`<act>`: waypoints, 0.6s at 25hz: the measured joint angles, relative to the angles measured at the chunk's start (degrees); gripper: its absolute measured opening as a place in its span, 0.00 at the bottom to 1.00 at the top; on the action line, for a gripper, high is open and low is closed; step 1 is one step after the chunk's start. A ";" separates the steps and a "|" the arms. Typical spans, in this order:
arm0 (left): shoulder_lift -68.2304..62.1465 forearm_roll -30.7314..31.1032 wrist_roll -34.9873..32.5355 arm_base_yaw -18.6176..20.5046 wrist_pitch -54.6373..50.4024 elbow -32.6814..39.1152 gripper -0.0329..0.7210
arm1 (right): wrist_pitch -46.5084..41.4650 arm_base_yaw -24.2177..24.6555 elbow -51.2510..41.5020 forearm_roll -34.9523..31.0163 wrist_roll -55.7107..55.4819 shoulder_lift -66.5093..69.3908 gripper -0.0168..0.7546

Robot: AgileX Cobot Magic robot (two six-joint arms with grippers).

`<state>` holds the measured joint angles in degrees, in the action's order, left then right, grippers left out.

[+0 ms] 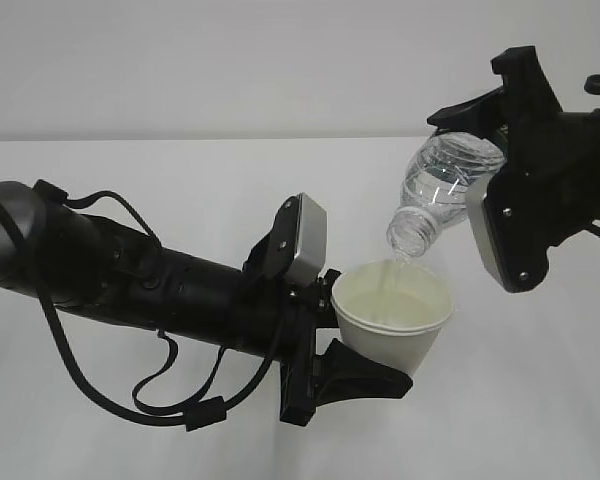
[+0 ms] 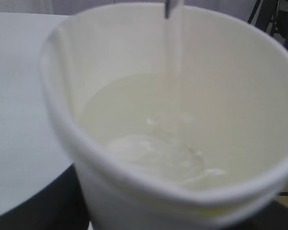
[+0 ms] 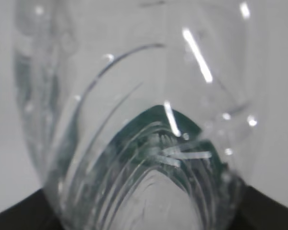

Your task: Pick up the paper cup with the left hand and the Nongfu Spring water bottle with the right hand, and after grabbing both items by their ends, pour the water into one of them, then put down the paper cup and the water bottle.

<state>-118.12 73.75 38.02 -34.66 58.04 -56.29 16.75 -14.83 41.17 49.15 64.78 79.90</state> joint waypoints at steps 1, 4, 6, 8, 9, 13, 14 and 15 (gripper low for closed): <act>0.00 0.00 0.00 0.00 0.00 0.00 0.63 | 0.00 0.00 0.00 0.00 0.00 0.00 0.60; 0.00 0.00 0.00 0.00 0.00 0.00 0.63 | 0.00 0.00 0.00 0.00 0.00 0.00 0.60; 0.00 0.00 0.00 0.00 0.00 0.00 0.63 | 0.00 0.00 0.00 0.00 0.00 0.00 0.60; 0.00 0.00 0.00 0.00 0.00 0.00 0.63 | 0.00 0.00 0.00 0.00 0.00 0.00 0.60; 0.00 0.00 0.00 0.00 0.00 0.00 0.63 | 0.00 0.00 0.00 0.00 0.00 0.00 0.60; 0.00 0.00 0.00 0.00 0.00 0.00 0.63 | 0.00 0.00 0.00 0.00 0.00 0.00 0.60; 0.00 0.00 0.00 0.00 0.00 0.00 0.63 | 0.00 0.00 0.00 0.00 0.00 0.00 0.60; 0.00 0.00 0.00 0.00 0.00 0.00 0.63 | 0.00 0.00 0.00 0.00 0.00 0.00 0.60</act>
<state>-118.12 73.75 38.02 -34.66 58.04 -56.29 16.75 -14.83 41.17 49.15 64.78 79.90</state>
